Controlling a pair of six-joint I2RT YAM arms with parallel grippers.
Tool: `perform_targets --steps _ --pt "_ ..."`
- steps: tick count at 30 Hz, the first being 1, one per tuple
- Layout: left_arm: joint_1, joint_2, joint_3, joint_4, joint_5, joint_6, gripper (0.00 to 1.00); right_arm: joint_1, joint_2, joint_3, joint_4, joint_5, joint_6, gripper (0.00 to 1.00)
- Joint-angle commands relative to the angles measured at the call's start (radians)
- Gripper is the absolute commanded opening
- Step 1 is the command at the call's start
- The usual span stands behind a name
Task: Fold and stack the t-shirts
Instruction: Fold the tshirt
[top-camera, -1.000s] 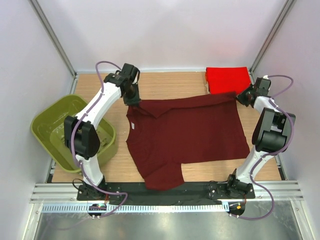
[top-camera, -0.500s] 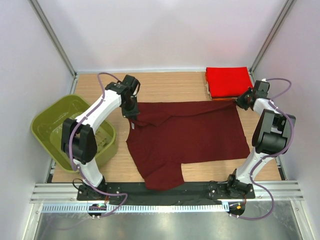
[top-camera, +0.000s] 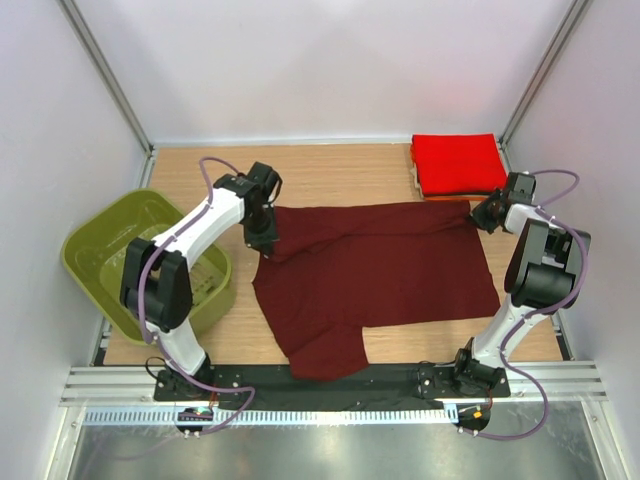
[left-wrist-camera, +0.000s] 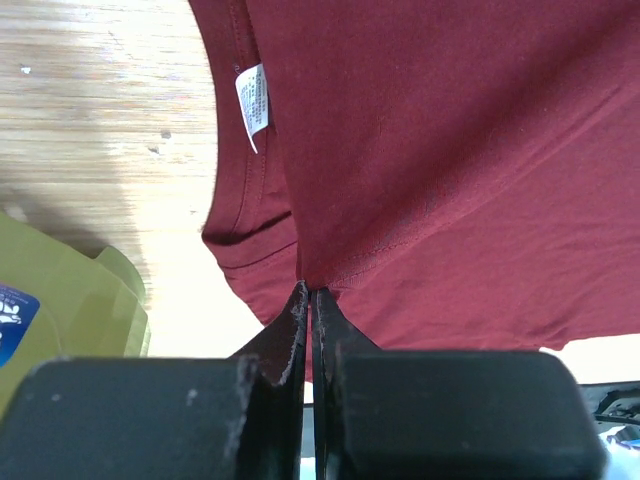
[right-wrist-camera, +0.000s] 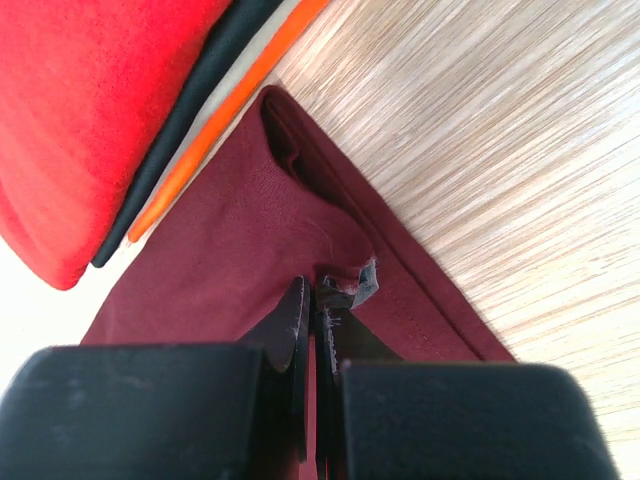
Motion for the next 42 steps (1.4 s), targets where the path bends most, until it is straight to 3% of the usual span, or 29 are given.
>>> perform_targets --steps 1,22,31,33,35,36,38,39,42 --pt "-0.001 -0.055 -0.001 0.007 0.020 -0.003 0.00 -0.005 -0.038 0.015 0.013 0.030 -0.013 0.01" --pt "-0.066 -0.061 -0.053 -0.005 0.020 -0.032 0.00 -0.011 -0.150 -0.026 0.073 0.091 -0.034 0.01" --pt "-0.092 -0.030 -0.088 0.011 0.051 -0.035 0.00 -0.017 -0.100 -0.097 0.036 0.157 -0.031 0.02" --pt "-0.095 -0.032 -0.091 0.011 0.056 -0.034 0.01 -0.015 -0.093 -0.098 0.032 0.166 -0.036 0.06" --pt "-0.093 -0.029 -0.088 0.006 0.070 -0.029 0.06 -0.017 -0.101 -0.097 0.021 0.176 -0.036 0.12" --pt "-0.093 -0.026 -0.087 0.006 0.082 -0.025 0.16 -0.017 -0.107 -0.095 0.009 0.180 -0.040 0.17" --pt "-0.095 -0.026 -0.076 0.009 0.128 -0.008 0.23 -0.018 -0.138 -0.077 -0.023 0.218 -0.060 0.24" --pt "-0.095 -0.026 -0.067 0.009 0.173 0.000 0.31 -0.017 -0.147 -0.046 -0.086 0.234 -0.070 0.30" --pt "-0.095 -0.032 -0.016 -0.011 0.205 0.003 0.38 -0.017 -0.202 0.010 -0.221 0.304 -0.064 0.36"
